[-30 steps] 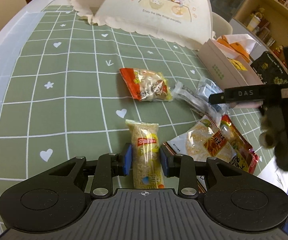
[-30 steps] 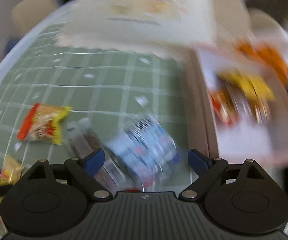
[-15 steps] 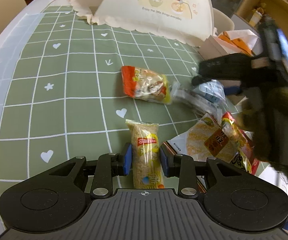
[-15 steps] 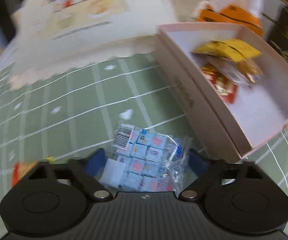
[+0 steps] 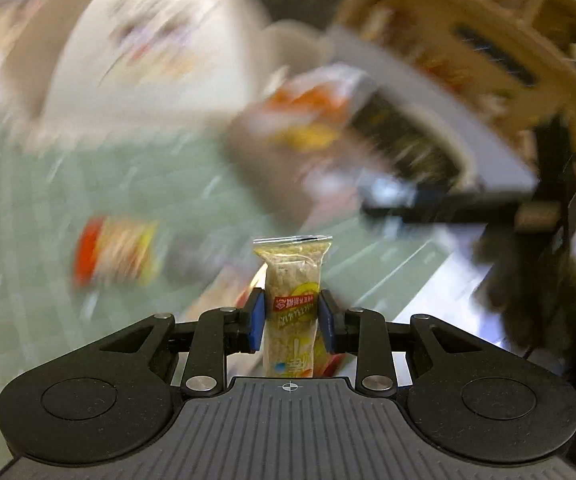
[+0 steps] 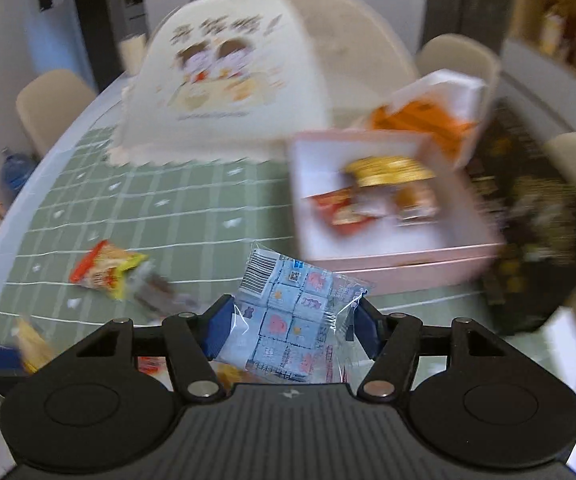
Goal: Organize snacks
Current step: 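Carry both held snacks over the pink box and open both grippers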
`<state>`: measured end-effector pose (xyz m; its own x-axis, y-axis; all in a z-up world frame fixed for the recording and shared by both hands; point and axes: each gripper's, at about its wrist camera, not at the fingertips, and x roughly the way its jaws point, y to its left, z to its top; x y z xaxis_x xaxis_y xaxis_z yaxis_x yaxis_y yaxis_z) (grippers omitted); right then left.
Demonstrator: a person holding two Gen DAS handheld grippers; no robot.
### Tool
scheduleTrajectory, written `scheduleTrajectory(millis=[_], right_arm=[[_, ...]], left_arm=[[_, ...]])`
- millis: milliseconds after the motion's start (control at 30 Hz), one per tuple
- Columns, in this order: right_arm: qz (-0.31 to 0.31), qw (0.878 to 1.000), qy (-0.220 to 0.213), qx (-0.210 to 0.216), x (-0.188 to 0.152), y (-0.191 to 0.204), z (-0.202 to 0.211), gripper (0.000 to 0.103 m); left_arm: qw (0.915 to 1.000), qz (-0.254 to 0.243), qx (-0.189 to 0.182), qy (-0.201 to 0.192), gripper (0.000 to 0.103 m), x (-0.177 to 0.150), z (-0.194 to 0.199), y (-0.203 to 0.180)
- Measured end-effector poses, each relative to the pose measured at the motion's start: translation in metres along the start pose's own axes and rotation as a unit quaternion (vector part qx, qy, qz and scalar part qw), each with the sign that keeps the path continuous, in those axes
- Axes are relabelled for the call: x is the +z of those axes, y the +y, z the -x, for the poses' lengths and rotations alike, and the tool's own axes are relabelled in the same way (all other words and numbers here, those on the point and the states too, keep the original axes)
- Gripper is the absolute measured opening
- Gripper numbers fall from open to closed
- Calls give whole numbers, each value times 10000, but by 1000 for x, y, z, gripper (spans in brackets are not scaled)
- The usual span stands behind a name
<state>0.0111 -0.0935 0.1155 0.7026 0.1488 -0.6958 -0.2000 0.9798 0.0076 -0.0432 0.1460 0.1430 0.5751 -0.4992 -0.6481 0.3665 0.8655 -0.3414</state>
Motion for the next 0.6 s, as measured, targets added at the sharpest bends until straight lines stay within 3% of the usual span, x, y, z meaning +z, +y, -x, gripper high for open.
scheduleTrajectory(millis=[133,267,400,533,600], right_arm=[[-100,9987,-445,-240,-3,-33,22,64],[-212,9971,-679,-287,-9,-52,30,64],[-298,9957,-819,-306,-14,-66,35,64],[-424,9949,-836,-371,-21,-79,36,64],[-441,9955,-736,-395,-24,-84,31,64]], left_arm=[[9943,-610,-147,-858,32,74,-6,-36],[9882,-485,-264,-1428,32,144,-48,-51],[9920,139,-277,-1227,32,176,-107,-50],[9945,180,234,-1006,32,169,-160,-49],[9964,420,223,-708,32,160,-184,-42]])
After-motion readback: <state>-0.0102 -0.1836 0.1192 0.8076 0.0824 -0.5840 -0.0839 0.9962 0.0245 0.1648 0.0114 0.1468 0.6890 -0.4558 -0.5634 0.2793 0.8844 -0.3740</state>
